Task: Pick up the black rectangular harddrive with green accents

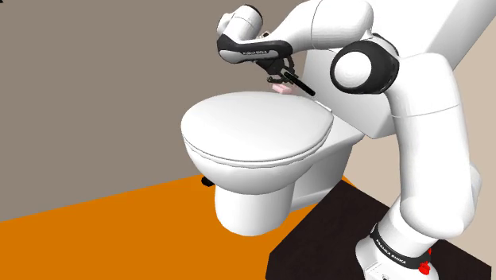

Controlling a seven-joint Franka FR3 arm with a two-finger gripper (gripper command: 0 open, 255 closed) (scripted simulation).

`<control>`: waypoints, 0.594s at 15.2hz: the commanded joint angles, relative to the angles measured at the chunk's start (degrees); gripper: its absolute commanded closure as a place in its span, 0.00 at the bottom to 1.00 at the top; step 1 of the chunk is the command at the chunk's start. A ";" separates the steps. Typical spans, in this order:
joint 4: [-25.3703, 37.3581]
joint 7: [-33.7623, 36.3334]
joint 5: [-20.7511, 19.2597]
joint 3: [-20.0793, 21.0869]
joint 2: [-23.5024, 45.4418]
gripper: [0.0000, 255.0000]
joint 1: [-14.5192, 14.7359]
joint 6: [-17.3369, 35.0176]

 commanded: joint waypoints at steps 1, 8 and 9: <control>2.40 -1.41 -0.77 -0.22 0.56 1.00 0.50 -1.43; 11.01 -6.98 -3.91 -1.34 2.94 1.00 2.14 -5.85; 11.23 -7.13 -3.99 -1.39 3.01 1.00 2.19 -5.95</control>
